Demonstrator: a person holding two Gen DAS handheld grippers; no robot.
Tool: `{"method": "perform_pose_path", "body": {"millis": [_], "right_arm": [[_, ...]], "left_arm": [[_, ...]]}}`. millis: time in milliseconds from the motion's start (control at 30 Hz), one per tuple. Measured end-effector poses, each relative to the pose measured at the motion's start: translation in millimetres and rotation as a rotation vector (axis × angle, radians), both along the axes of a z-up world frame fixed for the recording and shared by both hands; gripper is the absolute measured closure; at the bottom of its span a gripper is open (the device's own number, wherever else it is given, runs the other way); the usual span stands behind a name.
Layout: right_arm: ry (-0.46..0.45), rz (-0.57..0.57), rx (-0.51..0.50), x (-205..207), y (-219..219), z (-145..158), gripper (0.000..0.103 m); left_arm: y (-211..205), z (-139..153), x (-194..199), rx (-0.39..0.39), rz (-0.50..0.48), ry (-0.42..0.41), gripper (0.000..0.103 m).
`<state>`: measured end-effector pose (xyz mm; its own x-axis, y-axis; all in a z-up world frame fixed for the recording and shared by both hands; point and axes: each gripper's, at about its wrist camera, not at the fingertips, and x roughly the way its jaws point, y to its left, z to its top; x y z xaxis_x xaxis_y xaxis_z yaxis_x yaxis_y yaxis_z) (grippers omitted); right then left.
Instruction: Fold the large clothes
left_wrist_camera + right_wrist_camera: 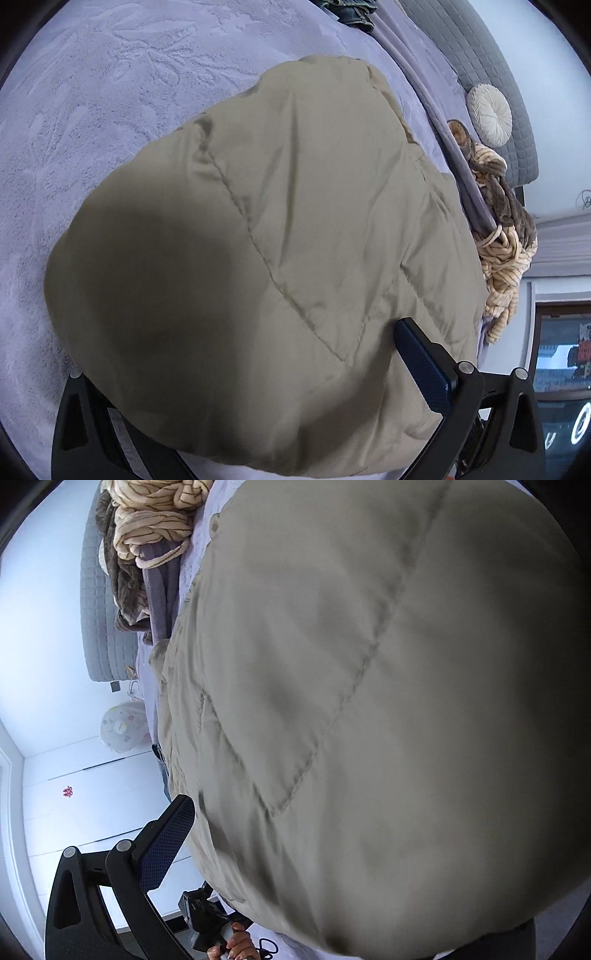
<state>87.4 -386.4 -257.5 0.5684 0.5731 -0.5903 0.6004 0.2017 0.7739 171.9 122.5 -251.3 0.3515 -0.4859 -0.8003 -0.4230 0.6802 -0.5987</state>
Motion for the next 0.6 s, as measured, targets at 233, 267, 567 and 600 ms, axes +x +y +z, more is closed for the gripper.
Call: {"method": "perform_pose_path", "body": {"millis": [233,267,567,600], "right_arm": [[0.021,-0.028,0.033,-2.1,-4.2,-2.6,0.019],[0.037,-0.032,0.031,-3.3,-5.0,-3.5,0.028],[-0.008,-0.004,-0.005,-17.8,-3.0,23.7,0.077],[-0.013,-0.002,-0.010,-21.2,-2.3,28.0,0.077]], "left_arm": [[-2.2,14.6,2.0,0.049,0.014,-0.069,0.069],[-3.9,21.4,1.1,0.079,-0.013,-0.091,0.073],[-17.4,75.9,-19.9,0.259,-0.194,-0.237,0.086],[-14.1,80.0,-25.5,0.262,-0.204,-0.244,0.086]]}}
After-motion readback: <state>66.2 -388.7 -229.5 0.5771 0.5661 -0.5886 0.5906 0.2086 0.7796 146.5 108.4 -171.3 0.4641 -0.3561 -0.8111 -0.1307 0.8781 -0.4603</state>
